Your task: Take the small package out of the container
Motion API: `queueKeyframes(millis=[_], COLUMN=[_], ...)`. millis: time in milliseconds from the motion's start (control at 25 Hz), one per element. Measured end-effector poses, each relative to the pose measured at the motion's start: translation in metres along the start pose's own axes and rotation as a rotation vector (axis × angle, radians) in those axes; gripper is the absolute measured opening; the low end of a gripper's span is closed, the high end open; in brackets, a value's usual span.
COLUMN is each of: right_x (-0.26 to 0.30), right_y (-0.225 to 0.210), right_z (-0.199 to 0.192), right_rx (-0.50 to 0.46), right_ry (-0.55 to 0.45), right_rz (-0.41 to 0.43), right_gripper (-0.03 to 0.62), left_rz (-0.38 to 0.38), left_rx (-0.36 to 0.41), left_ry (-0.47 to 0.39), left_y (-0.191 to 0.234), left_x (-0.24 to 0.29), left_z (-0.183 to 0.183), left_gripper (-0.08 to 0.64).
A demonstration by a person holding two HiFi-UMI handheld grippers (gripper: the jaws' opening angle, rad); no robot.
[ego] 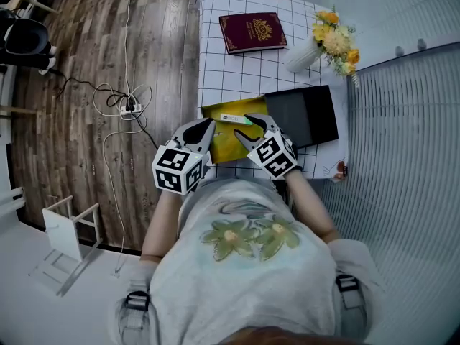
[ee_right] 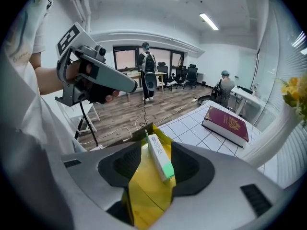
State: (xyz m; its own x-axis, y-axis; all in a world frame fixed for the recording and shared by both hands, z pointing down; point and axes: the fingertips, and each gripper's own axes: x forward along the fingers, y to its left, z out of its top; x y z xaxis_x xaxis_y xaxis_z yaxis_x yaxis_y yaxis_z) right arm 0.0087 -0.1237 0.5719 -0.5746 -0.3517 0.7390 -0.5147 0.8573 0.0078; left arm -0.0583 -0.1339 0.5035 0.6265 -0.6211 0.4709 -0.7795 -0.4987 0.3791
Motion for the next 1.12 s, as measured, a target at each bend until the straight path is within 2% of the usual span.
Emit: queueKeyframes(millis=[320, 1120], right_x=[0.014, 0.034], right_y=[-0.001, -0.01], right_z=[-0.012, -0.028], right_rx=[-0.039, -0.027], right_ry=[0.052, 0.085], right_rz=[0.003, -0.005], right_gripper=[0.186, 0.189], left_rz=[-0.001, -0.005], left_rx=[-0.007, -0.014], left_ry=[0.007, 0.017], left_y=[0.002, 0.001], left_x=[0.0, 0.0], left_z=[-0.004, -0.01], left_gripper=[0.008, 0.008])
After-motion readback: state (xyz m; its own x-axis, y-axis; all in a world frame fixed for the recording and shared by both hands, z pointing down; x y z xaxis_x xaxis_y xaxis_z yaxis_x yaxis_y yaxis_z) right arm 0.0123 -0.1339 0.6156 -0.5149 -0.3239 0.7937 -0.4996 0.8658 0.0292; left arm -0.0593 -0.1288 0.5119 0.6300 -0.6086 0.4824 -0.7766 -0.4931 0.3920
